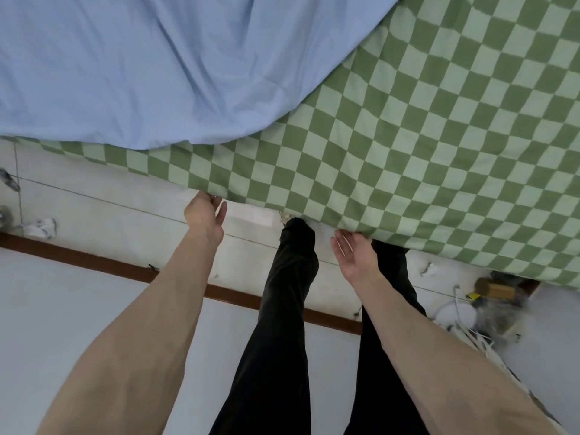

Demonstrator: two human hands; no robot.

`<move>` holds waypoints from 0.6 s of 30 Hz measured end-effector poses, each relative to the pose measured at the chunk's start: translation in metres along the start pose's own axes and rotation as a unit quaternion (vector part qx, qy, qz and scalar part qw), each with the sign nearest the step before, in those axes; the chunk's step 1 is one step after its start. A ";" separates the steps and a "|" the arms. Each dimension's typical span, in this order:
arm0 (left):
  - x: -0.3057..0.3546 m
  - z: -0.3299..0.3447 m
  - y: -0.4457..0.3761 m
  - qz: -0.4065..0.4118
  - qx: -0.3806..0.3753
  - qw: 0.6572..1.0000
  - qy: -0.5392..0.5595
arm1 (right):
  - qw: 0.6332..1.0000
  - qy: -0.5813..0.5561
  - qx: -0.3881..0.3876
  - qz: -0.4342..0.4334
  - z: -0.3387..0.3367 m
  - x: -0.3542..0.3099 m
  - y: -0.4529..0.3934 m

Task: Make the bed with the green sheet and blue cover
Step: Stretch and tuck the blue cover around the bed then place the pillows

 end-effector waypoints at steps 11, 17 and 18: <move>0.002 0.006 -0.008 -0.061 -0.003 0.991 -0.122 | 0.993 0.086 0.074 0.015 -0.012 0.009 -0.009; 0.009 0.012 -0.002 -0.040 -0.071 0.993 -0.087 | 0.987 0.134 0.091 0.012 0.002 0.001 -0.009; 0.006 0.011 0.000 -0.040 -0.087 0.991 -0.098 | 0.987 0.135 0.086 0.009 0.005 0.000 -0.007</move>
Point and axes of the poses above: each hand's wrist, its own y-axis away from the middle knuckle, its own z-axis out of the palm, x = y × z, the point moved 10 cm from there along -y, towards the middle knuckle, and after that the axes turned 2 degrees about y, right-handed, at the moved point
